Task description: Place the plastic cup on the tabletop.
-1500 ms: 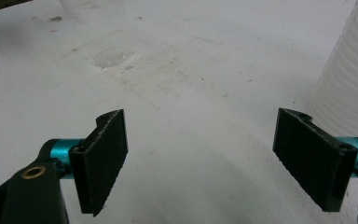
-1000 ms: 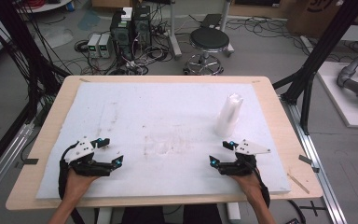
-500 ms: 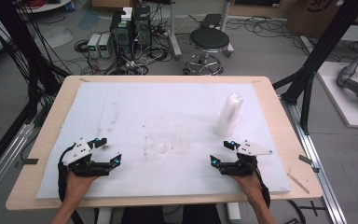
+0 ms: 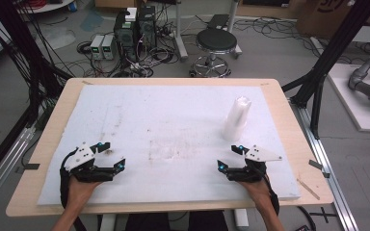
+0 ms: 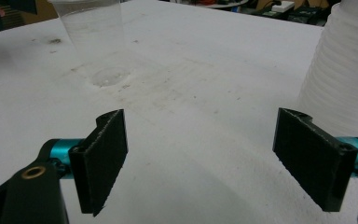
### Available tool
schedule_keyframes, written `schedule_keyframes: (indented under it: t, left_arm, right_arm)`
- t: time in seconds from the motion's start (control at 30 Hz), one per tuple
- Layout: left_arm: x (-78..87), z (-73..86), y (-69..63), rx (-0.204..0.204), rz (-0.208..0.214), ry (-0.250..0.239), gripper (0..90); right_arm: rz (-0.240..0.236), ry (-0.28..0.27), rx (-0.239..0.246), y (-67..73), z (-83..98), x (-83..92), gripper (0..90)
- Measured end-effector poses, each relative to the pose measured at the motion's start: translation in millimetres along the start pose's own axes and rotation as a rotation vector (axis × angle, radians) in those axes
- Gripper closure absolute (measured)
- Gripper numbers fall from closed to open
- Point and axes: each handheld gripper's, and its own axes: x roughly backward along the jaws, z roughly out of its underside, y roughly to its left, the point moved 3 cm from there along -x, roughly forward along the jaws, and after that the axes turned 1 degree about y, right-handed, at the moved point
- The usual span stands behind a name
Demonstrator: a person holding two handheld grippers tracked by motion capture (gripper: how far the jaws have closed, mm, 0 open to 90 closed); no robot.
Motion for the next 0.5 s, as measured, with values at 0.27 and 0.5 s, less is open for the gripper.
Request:
schedule_keyframes:
  t: [0.27,0.5]
  left_arm:
    - [0.5,0.3,0.6,0.002,0.000,-0.002,12.6]
    - [1.7,0.6,1.7,0.019,-0.007,-0.016,13.1]
  right_arm:
    - [-0.006,-0.006,-0.005,-1.1,0.1,0.6,17.4]
    - [0.012,-0.033,-0.002,-0.8,0.4,3.0,17.4]
